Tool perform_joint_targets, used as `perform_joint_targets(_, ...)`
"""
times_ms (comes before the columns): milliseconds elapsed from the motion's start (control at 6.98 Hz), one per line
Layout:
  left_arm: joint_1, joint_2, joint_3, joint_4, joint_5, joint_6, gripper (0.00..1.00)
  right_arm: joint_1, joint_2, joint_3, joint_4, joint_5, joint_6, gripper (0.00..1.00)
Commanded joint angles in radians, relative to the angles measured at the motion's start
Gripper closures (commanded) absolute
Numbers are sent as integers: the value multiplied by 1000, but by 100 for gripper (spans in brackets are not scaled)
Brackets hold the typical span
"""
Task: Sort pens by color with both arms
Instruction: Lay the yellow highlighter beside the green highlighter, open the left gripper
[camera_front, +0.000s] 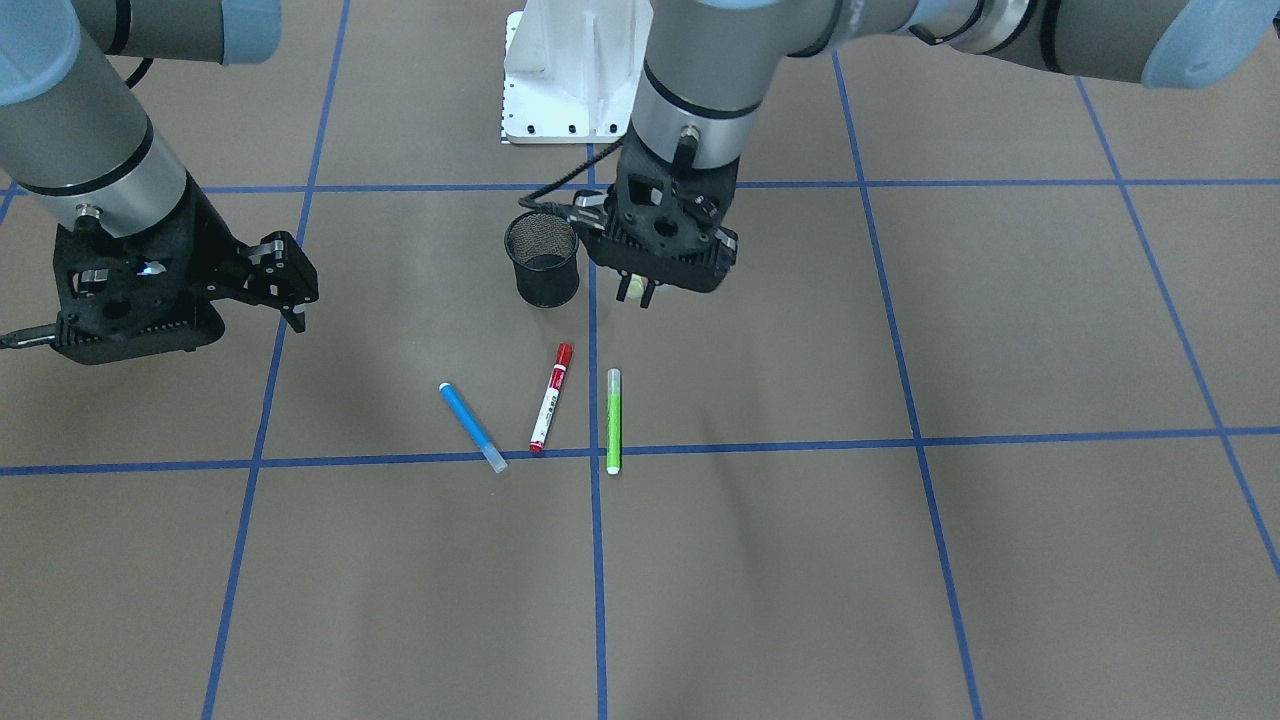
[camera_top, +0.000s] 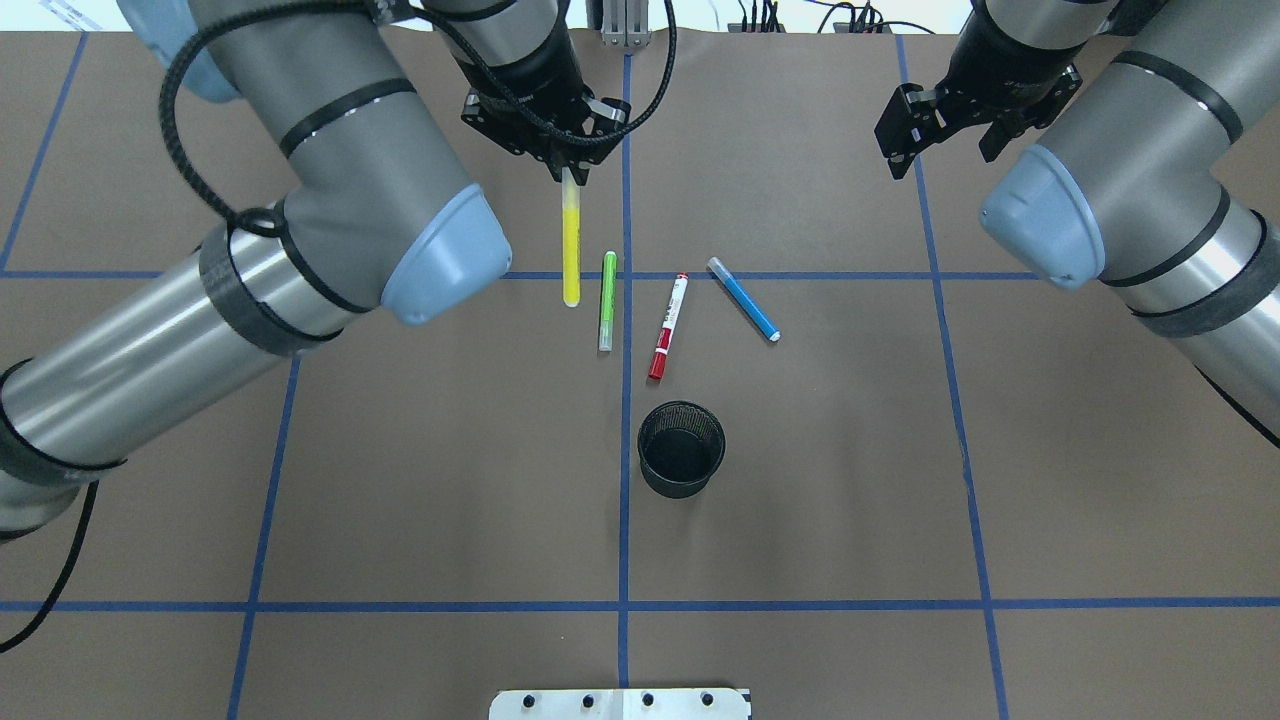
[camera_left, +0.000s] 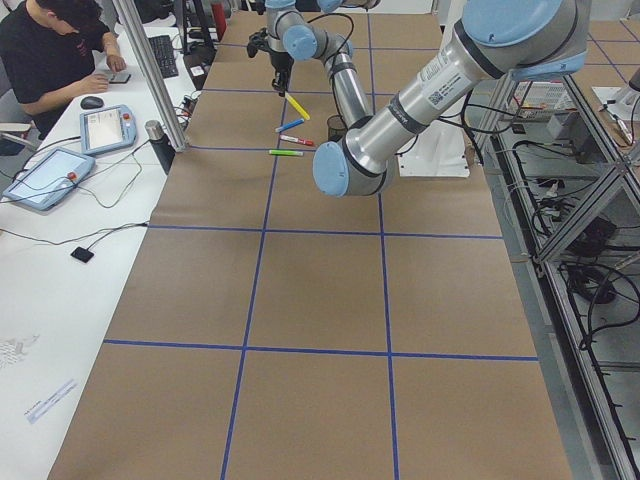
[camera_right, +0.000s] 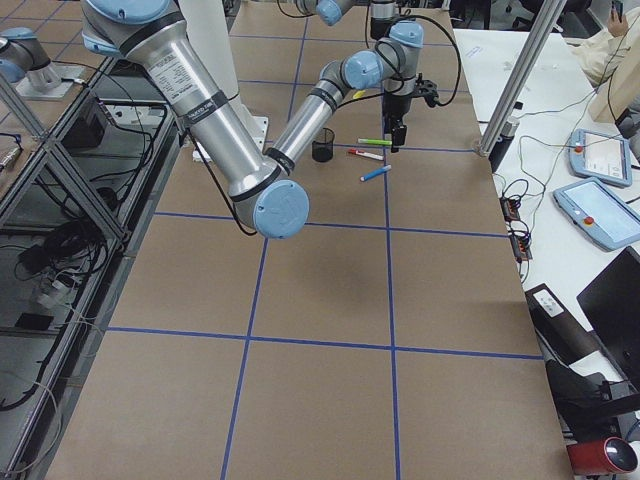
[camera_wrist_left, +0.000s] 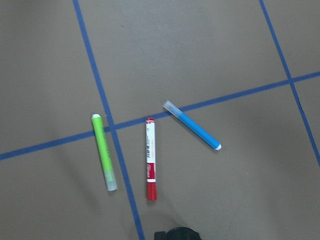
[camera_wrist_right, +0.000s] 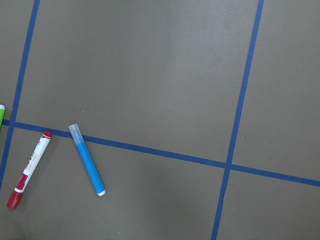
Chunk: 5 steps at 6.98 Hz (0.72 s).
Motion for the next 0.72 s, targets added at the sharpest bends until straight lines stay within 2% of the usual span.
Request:
perform_joint_targets(0, -66, -30, 191, -7, -63, 86, 84, 0, -2, 5, 1, -2, 0, 9)
perform_joint_targets(286, -80, -83, 384, -68, -86, 106, 84, 2, -9, 17, 1, -2, 0, 9)
perform_joint_targets(573, -76, -96, 492, -93, -139, 106, 84, 2, -9, 28, -1, 0, 5, 9)
